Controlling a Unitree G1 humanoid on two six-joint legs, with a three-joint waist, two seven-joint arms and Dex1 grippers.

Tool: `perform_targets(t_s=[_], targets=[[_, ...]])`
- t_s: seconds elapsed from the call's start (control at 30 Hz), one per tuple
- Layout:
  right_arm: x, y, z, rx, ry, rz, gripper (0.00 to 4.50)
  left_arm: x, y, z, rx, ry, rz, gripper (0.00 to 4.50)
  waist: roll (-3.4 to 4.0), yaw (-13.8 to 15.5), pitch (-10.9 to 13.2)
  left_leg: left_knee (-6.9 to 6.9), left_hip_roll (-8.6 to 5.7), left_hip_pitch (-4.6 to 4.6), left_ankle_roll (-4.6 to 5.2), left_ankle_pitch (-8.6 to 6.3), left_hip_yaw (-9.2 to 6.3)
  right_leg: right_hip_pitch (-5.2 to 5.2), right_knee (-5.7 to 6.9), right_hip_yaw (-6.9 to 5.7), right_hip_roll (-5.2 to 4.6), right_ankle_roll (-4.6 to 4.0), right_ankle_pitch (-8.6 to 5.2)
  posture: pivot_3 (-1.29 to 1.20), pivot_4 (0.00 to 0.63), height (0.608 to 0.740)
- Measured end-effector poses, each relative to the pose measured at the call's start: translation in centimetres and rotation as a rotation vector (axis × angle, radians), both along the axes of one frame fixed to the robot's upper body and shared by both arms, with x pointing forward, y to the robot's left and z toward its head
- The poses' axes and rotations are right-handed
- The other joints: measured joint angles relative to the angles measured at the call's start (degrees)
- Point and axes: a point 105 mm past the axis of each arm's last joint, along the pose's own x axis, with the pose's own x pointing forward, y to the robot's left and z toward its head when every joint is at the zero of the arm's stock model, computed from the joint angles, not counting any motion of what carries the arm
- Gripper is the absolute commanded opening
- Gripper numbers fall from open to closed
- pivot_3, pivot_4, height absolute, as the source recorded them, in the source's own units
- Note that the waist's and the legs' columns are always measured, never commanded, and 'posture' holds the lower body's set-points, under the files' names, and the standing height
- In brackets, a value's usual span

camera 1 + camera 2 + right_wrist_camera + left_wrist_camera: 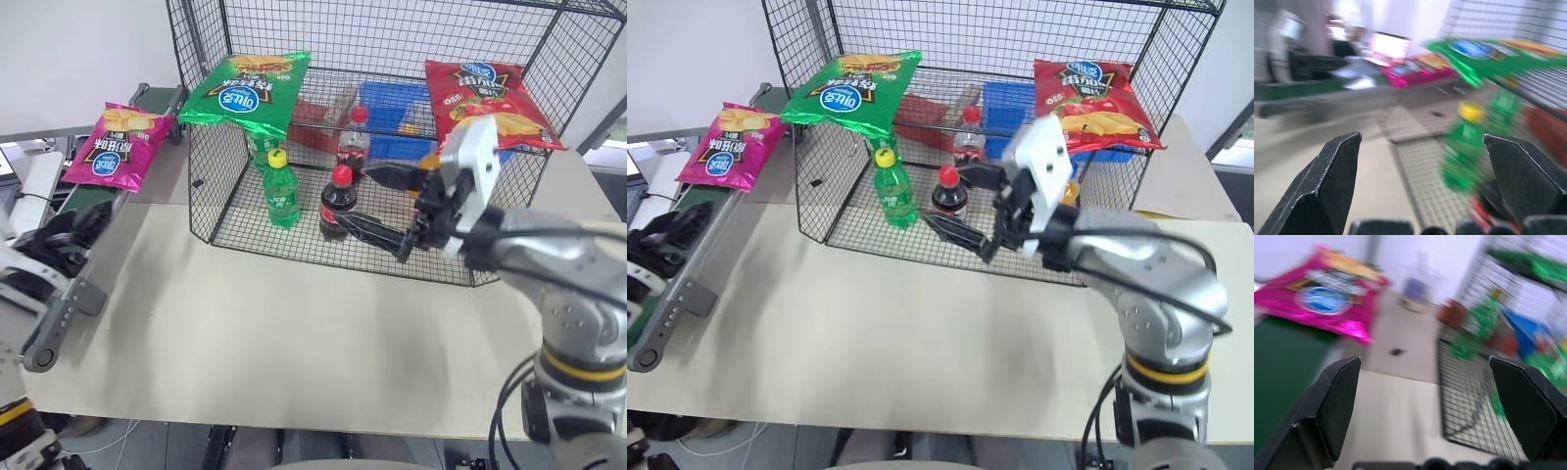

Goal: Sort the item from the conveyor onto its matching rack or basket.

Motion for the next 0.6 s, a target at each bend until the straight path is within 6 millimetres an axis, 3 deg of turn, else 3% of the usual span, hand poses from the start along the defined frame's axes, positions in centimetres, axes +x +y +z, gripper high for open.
perform_targets(t_s=[0.13, 0.27, 0.43, 0.6], targets=[[-0.7, 1.5, 2.2, -0.027, -0.022, 0.121, 4.4, -1.0, 3.2, 0.2, -0.207, 0.016, 0.106, 4.5, -0.07, 0.2, 0.0, -0.01, -0.01, 0.02, 0.03, -0.02, -0.04, 0.01, 0.08, -0.11, -0.21, 0.0, 0.0, 0.0, 0.15, 0.74], [-1.2, 2.3, 1.8, -0.051, 0.019, 0.191, 4.4, -1.9, 5.0, -0.9, -0.406, 0.057, 0.138, 4.5, -0.11, 0.3, 0.0, -0.01, -0.01, 0.01, 0.02, -0.02, -0.06, -0.03, 0.14, -0.18, -0.45, -0.01, 0.01, 0.0, 0.15, 0.74], [-1.5, 2.3, 1.7, -0.057, 0.03, 0.215, 4.4, -2.4, 5.3, -3.7, -0.583, 0.142, 0.121, 4.5, -0.12, 0.1, 0.0, -0.04, -0.02, 0.07, 0.01, -0.02, -0.03, -0.14, 0.3, -0.83, -0.88, -0.01, 0.01, 0.0, 0.15, 0.74], [-1.6, 2.2, 1.7, -0.067, 0.026, 0.212, 4.4, -2.8, 5.8, -3.8, -0.63, 0.142, 0.116, 4.5, -0.12, 0.1, 0.0, -0.08, -0.01, 0.14, 0.0, -0.02, -0.02, -0.18, 0.33, -1.4, -1.15, -0.03, 0.02, 0.0, 0.15, 0.74]])
